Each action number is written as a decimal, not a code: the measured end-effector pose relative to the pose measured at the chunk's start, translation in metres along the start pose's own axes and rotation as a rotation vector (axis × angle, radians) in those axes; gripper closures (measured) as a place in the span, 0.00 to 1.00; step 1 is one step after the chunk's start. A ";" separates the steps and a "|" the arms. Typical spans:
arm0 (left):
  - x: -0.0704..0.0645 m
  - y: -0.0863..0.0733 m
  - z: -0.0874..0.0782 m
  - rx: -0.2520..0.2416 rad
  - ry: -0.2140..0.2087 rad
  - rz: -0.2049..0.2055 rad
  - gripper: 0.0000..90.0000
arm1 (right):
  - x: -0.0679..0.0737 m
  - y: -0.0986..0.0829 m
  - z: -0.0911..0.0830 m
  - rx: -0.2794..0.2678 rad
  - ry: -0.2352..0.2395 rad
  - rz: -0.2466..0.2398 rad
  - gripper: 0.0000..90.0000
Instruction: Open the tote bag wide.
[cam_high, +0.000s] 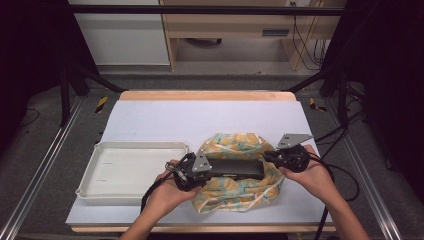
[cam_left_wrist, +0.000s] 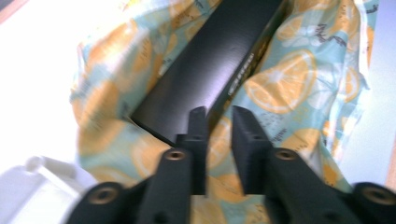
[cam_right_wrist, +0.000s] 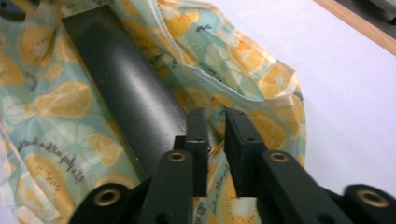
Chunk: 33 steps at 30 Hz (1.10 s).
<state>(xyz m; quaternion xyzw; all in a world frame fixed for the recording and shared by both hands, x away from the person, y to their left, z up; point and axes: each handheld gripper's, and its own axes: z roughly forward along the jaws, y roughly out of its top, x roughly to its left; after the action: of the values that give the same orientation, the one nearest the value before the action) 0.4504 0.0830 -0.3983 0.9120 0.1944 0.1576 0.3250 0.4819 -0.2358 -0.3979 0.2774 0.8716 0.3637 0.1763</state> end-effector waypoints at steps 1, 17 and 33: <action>0.004 0.003 -0.002 -0.007 0.012 -0.001 0.74 | 0.001 0.002 0.001 0.008 0.005 -0.008 0.83; 0.050 -0.020 -0.034 -0.024 0.061 -0.120 0.35 | 0.009 0.007 0.012 0.016 0.078 0.018 0.39; 0.062 -0.047 -0.039 0.028 0.089 -0.155 0.17 | 0.018 0.014 0.020 0.102 0.130 -0.054 0.25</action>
<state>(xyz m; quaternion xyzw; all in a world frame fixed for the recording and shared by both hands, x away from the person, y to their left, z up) 0.4771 0.1656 -0.3901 0.8908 0.2807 0.1696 0.3144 0.4826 -0.2058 -0.4026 0.2381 0.9057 0.3312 0.1150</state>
